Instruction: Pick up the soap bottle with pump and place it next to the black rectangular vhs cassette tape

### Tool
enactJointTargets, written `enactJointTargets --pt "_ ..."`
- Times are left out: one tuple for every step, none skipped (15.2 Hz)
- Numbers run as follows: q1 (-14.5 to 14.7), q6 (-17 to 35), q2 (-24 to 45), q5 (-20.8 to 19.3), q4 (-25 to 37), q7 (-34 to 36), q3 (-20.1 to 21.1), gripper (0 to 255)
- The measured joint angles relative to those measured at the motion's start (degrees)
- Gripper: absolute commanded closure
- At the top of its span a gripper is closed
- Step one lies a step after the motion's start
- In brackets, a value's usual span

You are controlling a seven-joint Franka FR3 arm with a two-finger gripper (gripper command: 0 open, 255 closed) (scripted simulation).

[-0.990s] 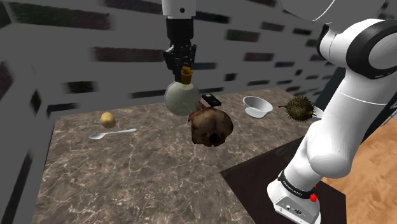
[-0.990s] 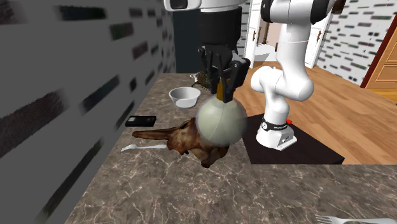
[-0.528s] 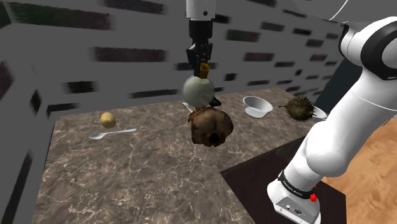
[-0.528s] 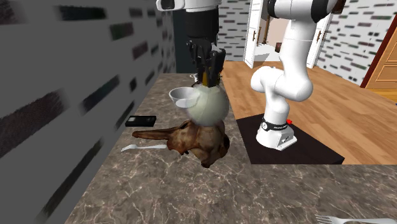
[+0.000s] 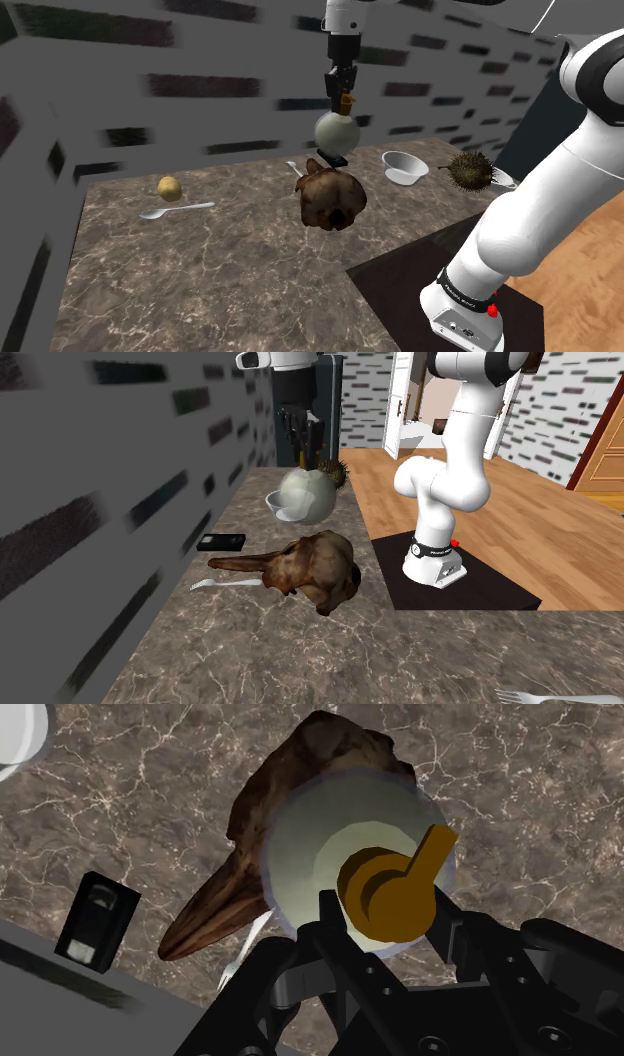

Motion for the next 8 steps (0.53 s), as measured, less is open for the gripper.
enactJointTargets --pt "-0.53 0.23 -0.37 -0.23 -0.56 -1.29 -0.73 255" --pt "-1.15 0.73 -0.94 -0.47 -1.54 -2.78 -1.60 255" --pt "-1.75 0.63 -0.92 -0.80 -1.37 -4.19 -2.41 255" --pt "-2.36 0.32 -0.87 -1.14 -0.93 -5.63 -3.23 255" --pt "-2.85 0.36 -1.31 -1.35 -1.34 -6.83 -3.92 255" --pt "-3.51 1.03 -1.95 -1.64 -2.55 -8.38 -4.86 255" --pt "-4.06 1.42 -1.66 -1.95 -2.56 -9.66 -5.62 255" --pt "-4.73 1.54 -1.02 -2.36 -1.93 -11.23 -6.53 255"
